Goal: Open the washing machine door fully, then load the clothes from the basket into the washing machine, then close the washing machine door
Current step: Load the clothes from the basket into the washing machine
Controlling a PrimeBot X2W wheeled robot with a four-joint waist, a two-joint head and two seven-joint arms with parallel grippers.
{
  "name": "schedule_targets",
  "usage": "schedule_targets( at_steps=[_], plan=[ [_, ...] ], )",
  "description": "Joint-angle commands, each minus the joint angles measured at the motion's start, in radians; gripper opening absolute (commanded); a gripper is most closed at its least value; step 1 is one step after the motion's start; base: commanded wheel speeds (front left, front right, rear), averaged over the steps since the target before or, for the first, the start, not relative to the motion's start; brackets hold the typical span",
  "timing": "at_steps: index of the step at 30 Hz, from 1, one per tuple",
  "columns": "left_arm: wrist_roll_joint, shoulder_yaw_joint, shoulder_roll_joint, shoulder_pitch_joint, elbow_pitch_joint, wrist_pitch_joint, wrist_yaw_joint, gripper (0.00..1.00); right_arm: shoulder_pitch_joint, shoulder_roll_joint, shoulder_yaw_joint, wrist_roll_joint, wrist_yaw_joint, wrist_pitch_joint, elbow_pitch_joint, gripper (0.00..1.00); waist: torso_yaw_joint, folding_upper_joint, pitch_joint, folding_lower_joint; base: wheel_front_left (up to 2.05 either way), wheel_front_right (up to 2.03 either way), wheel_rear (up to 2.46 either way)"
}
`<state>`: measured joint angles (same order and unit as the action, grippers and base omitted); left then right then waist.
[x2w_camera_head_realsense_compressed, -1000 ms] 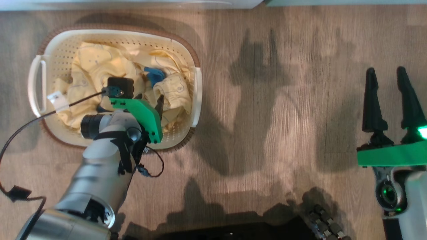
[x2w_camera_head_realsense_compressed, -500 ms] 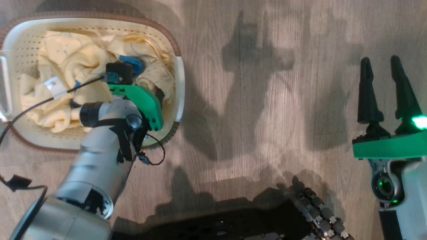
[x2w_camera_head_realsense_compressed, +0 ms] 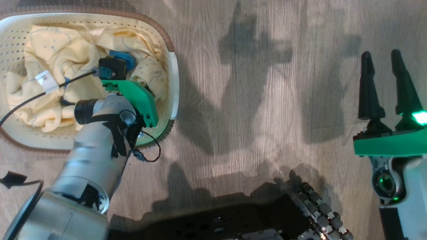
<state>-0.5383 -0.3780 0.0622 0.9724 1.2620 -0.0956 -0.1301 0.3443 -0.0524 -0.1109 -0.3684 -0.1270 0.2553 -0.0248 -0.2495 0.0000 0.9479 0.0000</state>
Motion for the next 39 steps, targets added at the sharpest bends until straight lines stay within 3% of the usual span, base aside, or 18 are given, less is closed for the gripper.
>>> schedule_targets(
  at_steps=[1,16,27,39],
  plan=[
    [-0.005,0.007,0.025,-0.012,0.001,-0.010,-0.001,0.00,-0.018,-0.001,-0.008,-0.005,-0.004,0.006,0.027,1.00,0.003,0.0000,-0.002,0.0000,0.00,0.00,0.00],
    [0.040,-0.064,0.009,-0.006,0.006,-0.136,0.020,0.00,-0.045,-0.012,0.057,0.039,-0.004,0.006,0.023,1.00,0.079,0.0000,-0.102,0.0000,0.00,0.00,0.00],
    [0.059,-0.081,-0.002,-0.037,-0.076,-0.165,0.049,0.00,-0.087,-0.032,0.103,0.058,-0.004,0.006,0.018,1.00,0.142,0.0000,-0.220,0.0000,0.00,0.00,0.00],
    [0.106,-0.004,0.066,-0.224,-0.420,-0.166,0.110,0.00,-0.174,-0.056,0.146,0.074,-0.004,-0.002,0.008,1.00,0.208,0.0000,-0.404,0.0000,0.00,0.00,0.00]
  ],
)
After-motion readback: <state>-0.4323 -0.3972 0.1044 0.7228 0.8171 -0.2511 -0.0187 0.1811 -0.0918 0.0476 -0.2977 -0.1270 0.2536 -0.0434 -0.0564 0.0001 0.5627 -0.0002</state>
